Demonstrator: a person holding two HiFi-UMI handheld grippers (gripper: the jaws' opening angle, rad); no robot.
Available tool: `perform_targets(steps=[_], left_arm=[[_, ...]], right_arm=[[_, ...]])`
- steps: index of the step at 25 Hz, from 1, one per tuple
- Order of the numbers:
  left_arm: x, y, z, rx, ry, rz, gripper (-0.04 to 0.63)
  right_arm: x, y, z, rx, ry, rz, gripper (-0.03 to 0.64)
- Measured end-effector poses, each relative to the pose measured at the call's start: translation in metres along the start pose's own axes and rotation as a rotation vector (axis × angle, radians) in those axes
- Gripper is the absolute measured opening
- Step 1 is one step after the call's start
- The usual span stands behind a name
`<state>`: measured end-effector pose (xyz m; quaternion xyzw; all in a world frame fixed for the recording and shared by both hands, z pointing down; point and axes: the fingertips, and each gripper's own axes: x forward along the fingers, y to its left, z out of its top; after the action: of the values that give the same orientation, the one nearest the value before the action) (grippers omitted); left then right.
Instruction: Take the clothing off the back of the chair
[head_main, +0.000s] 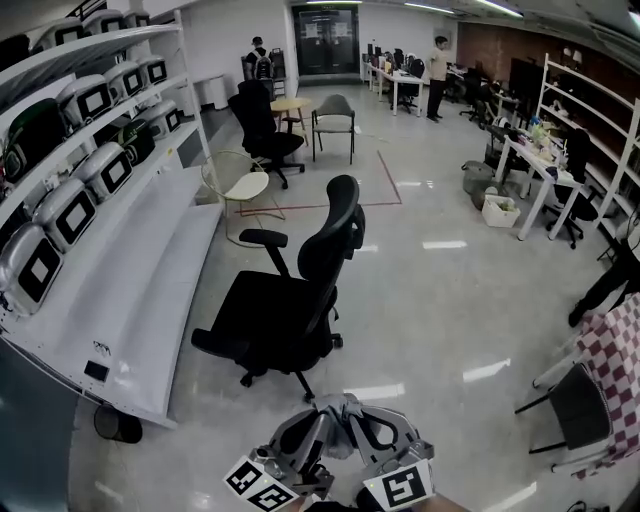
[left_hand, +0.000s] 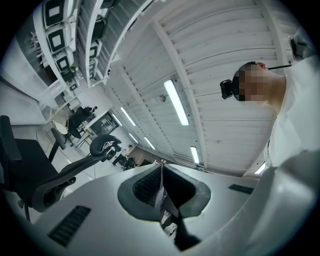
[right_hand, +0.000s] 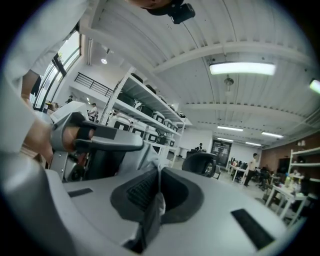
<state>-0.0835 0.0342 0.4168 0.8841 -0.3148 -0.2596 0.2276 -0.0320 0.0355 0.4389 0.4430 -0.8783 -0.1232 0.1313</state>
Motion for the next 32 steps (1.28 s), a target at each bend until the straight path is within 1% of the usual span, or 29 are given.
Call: perform_targets(steps=[3, 4, 6, 7, 9, 12, 16, 20, 25, 32], left_arm=[[-0.011, -0.001, 0.002, 0.015, 0.005, -0.016, 0.018], [-0.013, -0.001, 0.002, 0.0, -0.005, -0.026, 0.018], [-0.016, 0.002, 0.003, -0.068, -0.043, -0.041, 0.018], [-0.018, 0.004, 0.002, -0.083, -0.055, -0.039, 0.018], [-0.02, 0.005, 0.0, -0.062, -0.059, -0.02, 0.018], [-0.024, 0.011, 0.001, -0.041, -0.071, 0.023, 0.018], [-0.019, 0.011, -0.002, 0.017, -0.073, 0.059, 0.018], [-0.011, 0.013, -0.02, 0.025, -0.056, 0.088, 0.018], [-0.006, 0.011, -0.03, 0.027, -0.034, 0.105, 0.018], [0.0, 0.001, -0.027, 0.076, -0.032, 0.111, 0.018]], right_arm=[[0.002, 0.014, 0.001, -0.034, 0.032, -0.032, 0.02], [0.003, 0.018, 0.002, -0.069, 0.038, -0.044, 0.02], [0.006, 0.024, 0.004, -0.161, 0.043, -0.057, 0.02], [0.007, 0.027, 0.004, -0.196, 0.045, -0.054, 0.02], [0.007, 0.03, 0.002, -0.226, 0.049, -0.037, 0.02], [0.007, 0.029, 0.0, -0.229, 0.053, -0.019, 0.02], [0.004, 0.021, -0.004, -0.247, 0.043, -0.008, 0.02], [-0.001, 0.01, -0.018, -0.259, 0.054, -0.002, 0.02], [-0.007, 0.001, -0.023, -0.238, 0.053, -0.003, 0.02], [-0.012, -0.004, -0.019, -0.225, 0.03, 0.005, 0.02]])
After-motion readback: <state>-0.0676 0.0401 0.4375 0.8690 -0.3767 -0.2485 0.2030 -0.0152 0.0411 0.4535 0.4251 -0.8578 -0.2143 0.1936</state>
